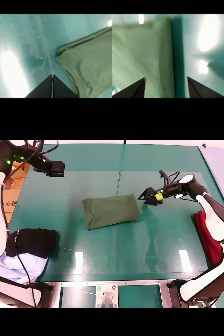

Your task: Fold the shirts.

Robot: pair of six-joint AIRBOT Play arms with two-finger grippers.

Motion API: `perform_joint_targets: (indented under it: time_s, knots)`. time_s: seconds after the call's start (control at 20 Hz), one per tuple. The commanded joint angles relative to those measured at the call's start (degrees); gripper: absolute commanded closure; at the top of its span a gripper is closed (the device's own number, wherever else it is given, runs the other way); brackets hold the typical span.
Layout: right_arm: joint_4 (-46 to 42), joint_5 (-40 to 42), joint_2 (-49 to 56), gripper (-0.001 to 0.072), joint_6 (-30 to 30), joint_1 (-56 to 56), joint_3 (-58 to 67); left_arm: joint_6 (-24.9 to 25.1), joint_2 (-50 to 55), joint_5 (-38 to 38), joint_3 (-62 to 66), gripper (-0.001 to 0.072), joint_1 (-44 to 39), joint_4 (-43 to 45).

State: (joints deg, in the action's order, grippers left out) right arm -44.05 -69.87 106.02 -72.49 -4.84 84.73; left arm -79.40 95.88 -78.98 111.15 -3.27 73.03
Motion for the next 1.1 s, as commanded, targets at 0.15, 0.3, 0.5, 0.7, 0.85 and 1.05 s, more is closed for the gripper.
perform_joint_targets:
  time_s: [0.15,0.3,0.5,0.7,0.85,1.05]
  knots:
    - [10.36,0.35,4.33,0.0148,4.85,7.26,-1.84,-0.11,0.0,-0.2,-0.13,0.0681,0.07,0.07]
    - [12.59,0.92,4.33,0.0456,3.5,10.54,0.98,-0.09,0.0,-0.37,-0.13,0.0681,0.07,0.09]
    - [12.26,-4.5,3.58,0.0696,-1.51,9.4,10.23,-0.07,0.02,-0.39,-0.13,0.0681,0.07,0.09]
    - [4.02,-9.29,-3.93,0.0696,-8.15,0.52,16.76,-0.04,0.0,-0.66,-0.13,0.0681,0.07,0.09]
    - [-0.9,-10.49,-12.55,0.0696,-11.56,-9.9,16.92,-0.07,0.0,-1.77,-0.13,0.0681,0.07,0.09]
    - [-3.41,-12.66,-20.76,0.0697,-14.12,-26.53,16.92,-0.04,0.0,-3.08,-0.13,0.0681,0.07,0.07]
